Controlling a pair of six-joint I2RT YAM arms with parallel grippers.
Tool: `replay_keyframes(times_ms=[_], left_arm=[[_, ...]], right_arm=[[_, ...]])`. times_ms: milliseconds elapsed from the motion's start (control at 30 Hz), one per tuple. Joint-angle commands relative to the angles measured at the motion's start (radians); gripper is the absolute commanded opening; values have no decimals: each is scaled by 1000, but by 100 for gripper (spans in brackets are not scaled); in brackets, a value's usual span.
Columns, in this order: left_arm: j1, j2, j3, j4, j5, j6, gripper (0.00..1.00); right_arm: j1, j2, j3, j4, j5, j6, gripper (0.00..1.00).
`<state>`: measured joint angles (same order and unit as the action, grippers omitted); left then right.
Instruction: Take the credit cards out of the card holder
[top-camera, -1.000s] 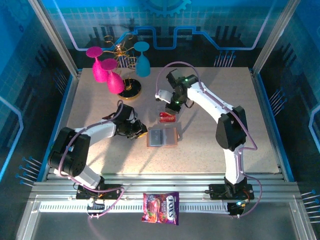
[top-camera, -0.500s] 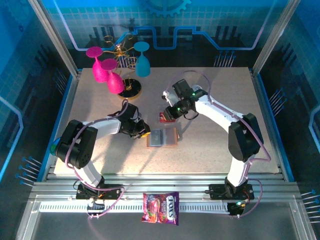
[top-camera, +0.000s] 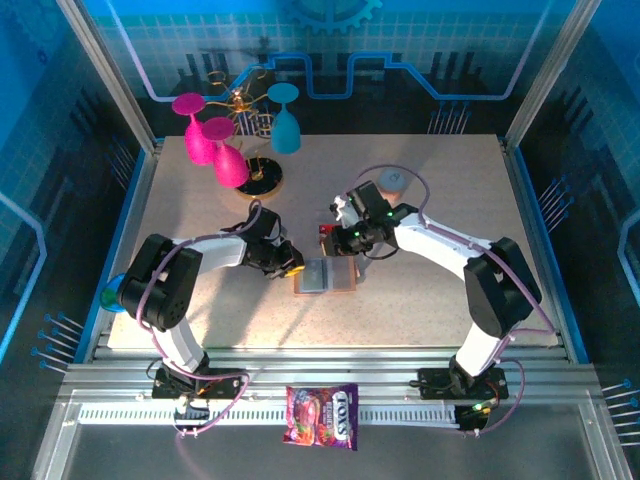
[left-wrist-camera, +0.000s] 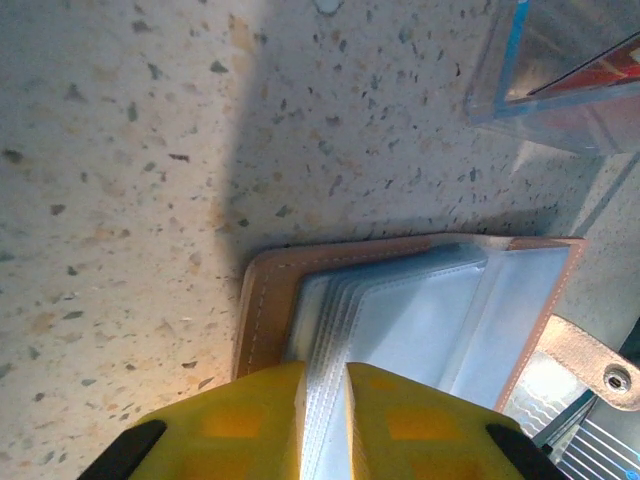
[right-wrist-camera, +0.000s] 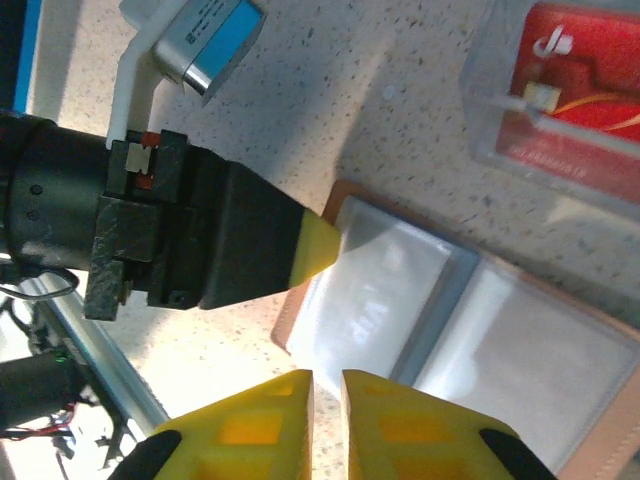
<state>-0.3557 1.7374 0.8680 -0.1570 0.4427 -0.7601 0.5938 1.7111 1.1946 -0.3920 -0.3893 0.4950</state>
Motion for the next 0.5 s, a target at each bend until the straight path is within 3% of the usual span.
replay_keyframes(times_ms=[0, 200, 467], left_arm=[[-6, 5, 29, 9, 19, -8, 19], [-6, -27, 24, -4, 6, -10, 19], [-9, -91, -26, -10, -20, -31, 19]], right_arm=[[15, -1, -35, 73, -69, 155, 15], [21, 31, -126, 276, -179, 314, 14], [21, 125, -102, 273, -223, 317, 17]])
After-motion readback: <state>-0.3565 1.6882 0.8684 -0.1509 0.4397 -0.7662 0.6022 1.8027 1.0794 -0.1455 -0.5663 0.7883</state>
